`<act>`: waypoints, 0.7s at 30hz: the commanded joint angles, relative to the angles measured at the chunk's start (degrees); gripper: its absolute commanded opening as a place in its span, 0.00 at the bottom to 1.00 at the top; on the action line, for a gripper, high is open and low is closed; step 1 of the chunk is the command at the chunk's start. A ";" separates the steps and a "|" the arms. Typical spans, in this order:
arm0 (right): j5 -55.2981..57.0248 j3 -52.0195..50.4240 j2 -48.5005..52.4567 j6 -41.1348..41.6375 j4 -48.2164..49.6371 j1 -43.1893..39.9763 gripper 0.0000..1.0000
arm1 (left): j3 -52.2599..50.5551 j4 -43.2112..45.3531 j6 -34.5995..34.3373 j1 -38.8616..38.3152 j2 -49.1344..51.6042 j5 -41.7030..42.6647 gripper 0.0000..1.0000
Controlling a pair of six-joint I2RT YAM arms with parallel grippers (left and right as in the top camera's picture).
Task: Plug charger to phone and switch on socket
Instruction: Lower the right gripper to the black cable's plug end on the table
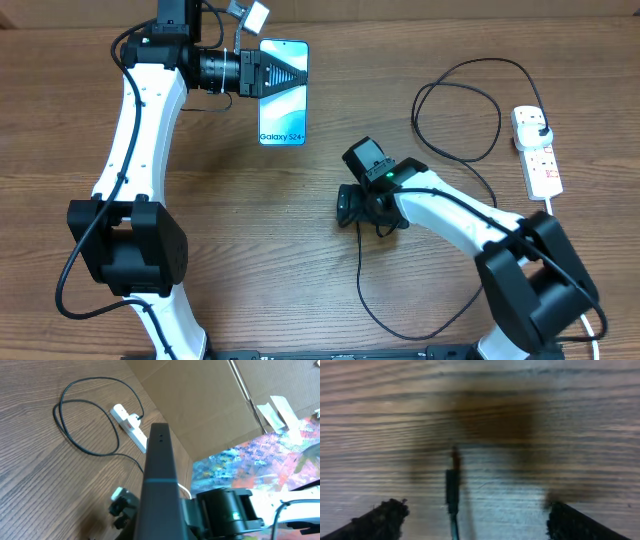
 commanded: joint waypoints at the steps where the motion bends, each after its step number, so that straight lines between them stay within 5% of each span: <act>1: 1.09 1.40 0.55 -0.81 0.57 0.22 0.84 | 0.55 0.26 0.85 0.68 0.44 1.42 0.04; 21: 0.52 1.40 3.02 -1.20 1.60 2.91 0.48 | 0.55 1.77 0.85 0.68 0.44 1.03 0.04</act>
